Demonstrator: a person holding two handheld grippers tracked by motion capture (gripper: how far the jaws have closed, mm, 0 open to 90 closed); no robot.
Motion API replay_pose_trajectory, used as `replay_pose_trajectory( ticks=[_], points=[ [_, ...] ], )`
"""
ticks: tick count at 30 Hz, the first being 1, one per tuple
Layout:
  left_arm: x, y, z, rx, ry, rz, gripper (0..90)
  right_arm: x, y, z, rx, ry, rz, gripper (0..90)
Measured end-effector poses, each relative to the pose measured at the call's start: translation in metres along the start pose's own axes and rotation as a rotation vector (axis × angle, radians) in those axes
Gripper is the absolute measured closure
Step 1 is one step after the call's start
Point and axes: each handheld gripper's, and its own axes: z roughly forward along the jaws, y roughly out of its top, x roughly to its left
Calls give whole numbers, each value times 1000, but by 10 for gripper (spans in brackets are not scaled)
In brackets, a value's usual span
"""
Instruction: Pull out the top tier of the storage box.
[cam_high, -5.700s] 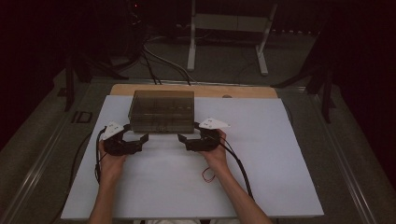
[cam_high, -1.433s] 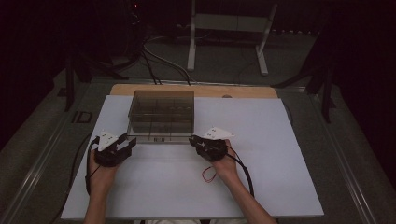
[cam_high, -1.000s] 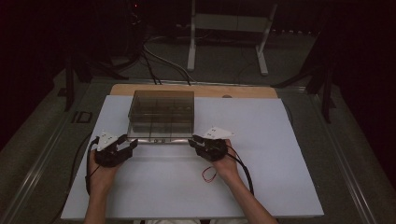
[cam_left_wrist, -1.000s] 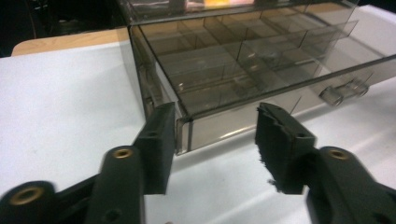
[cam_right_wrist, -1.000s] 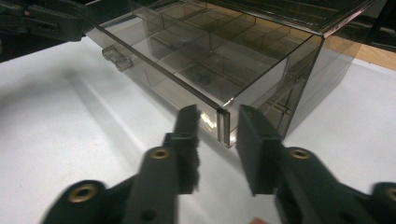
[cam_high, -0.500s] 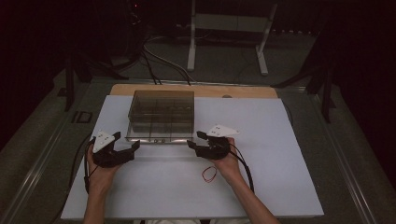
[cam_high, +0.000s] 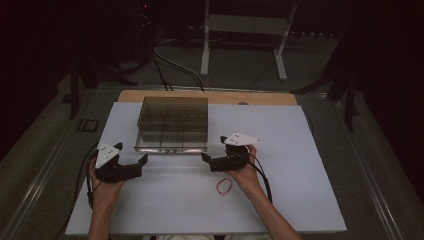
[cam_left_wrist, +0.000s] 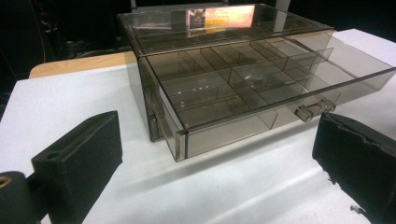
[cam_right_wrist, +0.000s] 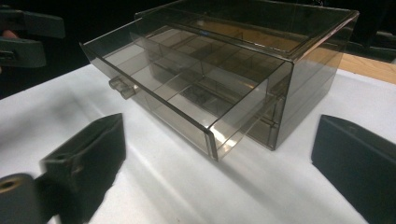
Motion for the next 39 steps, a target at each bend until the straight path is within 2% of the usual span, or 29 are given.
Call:
replay_pose_trajectory(
  ticks=[4, 11, 18, 30, 31, 32, 39],
  points=[
    [-2, 0, -2, -13, 10, 12, 32, 0, 1, -3, 0, 3, -3, 8],
    [-5, -5, -9, -30, -29, 8, 32, -4, 4, -9, 5, -1, 0, 9],
    [-4, -6, -13, -47, -37, 6, 33, -7, 6, -14, 8, -6, -2, 9],
    [-6, -6, -15, -63, -48, 12, 33, -8, 7, -21, 51, -5, -29, 9],
    [-7, -7, -18, -67, -24, 34, 33, -8, 6, -21, 59, -5, -32, 10],
    [-7, -7, -19, -70, -22, 37, 33, -8, 6, -22, 69, -4, -35, 10],
    [-6, -9, -24, -89, -32, 33, 33, -8, 7, -28, 92, -5, -60, 20]
  ],
)
